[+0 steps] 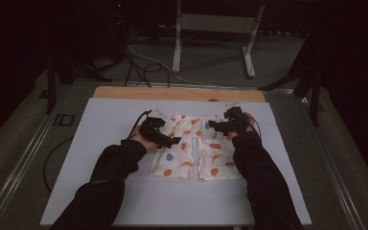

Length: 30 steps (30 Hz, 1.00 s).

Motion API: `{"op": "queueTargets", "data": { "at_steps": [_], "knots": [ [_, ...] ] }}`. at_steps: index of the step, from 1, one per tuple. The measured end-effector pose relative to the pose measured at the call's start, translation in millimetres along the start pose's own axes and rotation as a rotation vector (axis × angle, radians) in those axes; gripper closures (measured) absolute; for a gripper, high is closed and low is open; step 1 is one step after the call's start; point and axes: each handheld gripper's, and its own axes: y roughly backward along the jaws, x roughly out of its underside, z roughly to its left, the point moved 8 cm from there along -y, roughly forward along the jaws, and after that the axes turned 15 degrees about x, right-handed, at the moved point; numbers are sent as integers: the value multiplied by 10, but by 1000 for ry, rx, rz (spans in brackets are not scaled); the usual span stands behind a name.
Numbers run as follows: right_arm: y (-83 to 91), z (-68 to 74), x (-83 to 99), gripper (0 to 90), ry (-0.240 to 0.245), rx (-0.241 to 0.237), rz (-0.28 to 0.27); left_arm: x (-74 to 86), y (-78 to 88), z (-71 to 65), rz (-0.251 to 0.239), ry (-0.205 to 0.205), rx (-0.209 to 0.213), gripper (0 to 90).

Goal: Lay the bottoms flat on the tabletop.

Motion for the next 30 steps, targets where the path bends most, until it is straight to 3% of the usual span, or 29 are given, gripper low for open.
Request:
{"op": "queueTargets", "data": {
  "at_steps": [1,2,6,7,8,9,10,12,16,20,23,25,30],
  "knots": [
    [29,27,12,174,-3,-14,0,0,0,0,0,0,0,11],
    [53,52,23,174,3,-14,-6,21,10,-156,6,-20,17,13],
    [158,128,67,174,17,-23,-26,111,15,-487,-5,-36,47,60],
    [184,145,76,174,23,-24,-34,111,15,-487,-5,-36,47,78],
    [207,158,87,175,26,-25,-39,187,-14,-644,-5,-32,51,102],
    [207,158,87,175,26,-25,-39,187,-14,-644,-5,-32,51,117],
    [251,181,113,176,35,-30,-41,269,-44,-800,7,-55,63,135],
    [299,211,133,177,34,-35,-51,336,-76,-939,3,-59,90,169],
    [386,273,182,181,26,-60,-66,470,-185,-1140,19,-87,94,310],
    [409,315,247,188,38,-72,-66,561,-298,-1177,52,-79,59,385],
    [407,325,293,195,35,-74,-63,658,-469,-1153,87,-56,21,438],
    [407,340,315,197,30,-79,-65,706,-548,-1134,114,-64,6,493],
    [415,377,340,198,46,-79,-72,749,-651,-1083,139,-52,-29,584]
  ]
}}
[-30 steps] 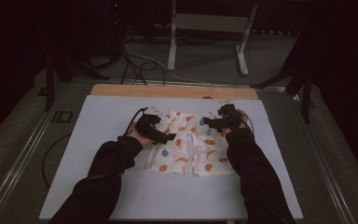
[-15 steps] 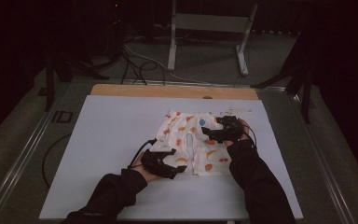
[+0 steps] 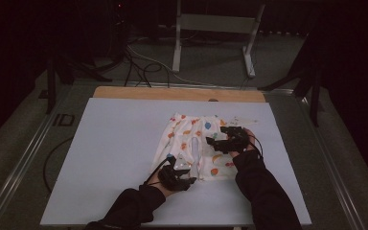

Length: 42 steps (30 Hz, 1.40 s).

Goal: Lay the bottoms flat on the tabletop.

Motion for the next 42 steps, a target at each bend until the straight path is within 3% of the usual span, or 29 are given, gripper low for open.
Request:
{"op": "queueTargets", "data": {
  "at_steps": [2,5,9,17,18,23,25,27,29,34,36,37,40,42],
  "knots": [
    [7,-4,-1,198,0,0,-6,9,-23,14,12,-9,-22,605],
    [11,-9,0,199,-3,2,-8,-14,-28,47,9,6,-43,696],
    [5,-21,7,200,-6,7,-6,-24,-41,50,20,-6,-69,853],
    [21,-33,-3,202,-10,6,-10,-104,-30,-61,36,-60,-82,874],
    [24,-35,-7,203,-12,7,-11,-101,-57,-91,54,-76,-75,874],
    [31,-44,-10,202,-11,13,-14,-64,-142,-124,58,-79,-39,858],
    [29,-45,-7,202,-12,11,-13,-65,-141,-124,57,-81,-31,811],
    [25,-44,-4,201,-10,11,-12,-75,-138,-145,60,-98,20,747],
    [28,-37,-10,199,-10,13,-14,-79,-117,-155,67,-110,30,645],
    [51,-21,-35,176,0,8,-34,-146,-21,-184,30,-127,71,326],
    [56,-19,-43,176,2,9,-42,-160,10,-180,24,-125,81,288],
    [65,6,-47,157,9,-3,-48,-183,117,-146,18,-141,93,158],
    [77,43,-47,157,28,-20,-63,-215,245,-84,0,-136,117,42],
    [85,61,-45,155,26,-34,-69,-225,293,-53,-7,-133,115,16]
  ]
}}
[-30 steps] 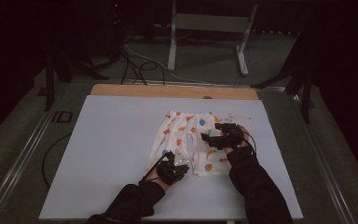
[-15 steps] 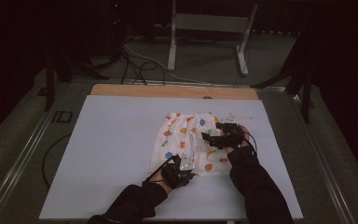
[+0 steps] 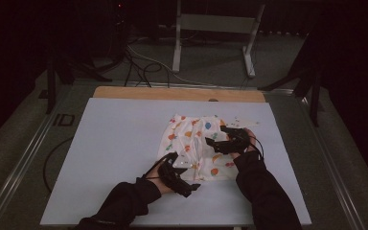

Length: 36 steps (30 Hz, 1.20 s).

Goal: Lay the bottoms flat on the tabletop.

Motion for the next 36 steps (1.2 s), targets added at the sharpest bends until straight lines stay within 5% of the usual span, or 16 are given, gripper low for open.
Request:
{"op": "queueTargets", "data": {
  "at_steps": [1,14,27,36],
  "knots": [
    [-10,31,37,145,-3,-17,44,-15,111,45,-31,-1,-6,1],
    [121,295,216,131,36,-89,32,298,679,273,-96,34,-22,0],
    [327,527,480,100,85,-128,21,784,1065,166,-154,70,-32,0],
    [558,489,633,99,87,-105,8,1225,1333,89,-131,122,-83,0]
  ]
}}
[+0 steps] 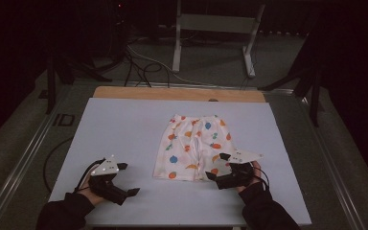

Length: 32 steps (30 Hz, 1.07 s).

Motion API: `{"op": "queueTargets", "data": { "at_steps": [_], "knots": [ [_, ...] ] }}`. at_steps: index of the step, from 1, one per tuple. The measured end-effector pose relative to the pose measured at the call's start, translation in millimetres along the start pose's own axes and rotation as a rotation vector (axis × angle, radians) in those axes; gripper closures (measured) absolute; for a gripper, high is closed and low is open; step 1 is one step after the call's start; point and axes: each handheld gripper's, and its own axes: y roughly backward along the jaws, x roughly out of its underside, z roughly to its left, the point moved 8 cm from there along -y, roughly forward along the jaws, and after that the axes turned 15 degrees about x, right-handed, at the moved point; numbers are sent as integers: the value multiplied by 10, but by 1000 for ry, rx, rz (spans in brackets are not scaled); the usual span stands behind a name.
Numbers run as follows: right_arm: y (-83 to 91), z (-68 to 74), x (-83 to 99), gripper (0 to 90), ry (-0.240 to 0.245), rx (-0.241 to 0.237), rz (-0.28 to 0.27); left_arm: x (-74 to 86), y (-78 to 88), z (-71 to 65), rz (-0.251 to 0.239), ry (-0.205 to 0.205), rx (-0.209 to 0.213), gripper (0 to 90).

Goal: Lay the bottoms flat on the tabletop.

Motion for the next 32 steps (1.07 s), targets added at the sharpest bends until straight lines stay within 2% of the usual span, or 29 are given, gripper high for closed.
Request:
{"op": "queueTargets", "data": {
  "at_steps": [5,9,12,15,18,23,26,32],
  "knots": [
    [190,-31,133,100,-14,8,-10,159,111,-28,1,18,7,0],
    [274,-100,275,100,-12,29,18,216,209,-15,-22,31,-9,0],
    [298,-168,345,99,-38,44,31,254,264,20,-37,42,-45,0],
    [303,-202,402,100,-36,55,45,270,299,59,-52,62,-74,0],
    [300,-217,445,100,-27,65,57,283,294,79,-57,65,-88,0],
    [291,-238,459,101,-45,67,57,300,258,63,-51,59,-70,0],
    [290,-227,449,101,-29,70,56,288,250,46,-55,52,-63,0],
    [283,-228,455,101,-33,67,57,276,247,35,-59,47,-59,0]
  ]
}}
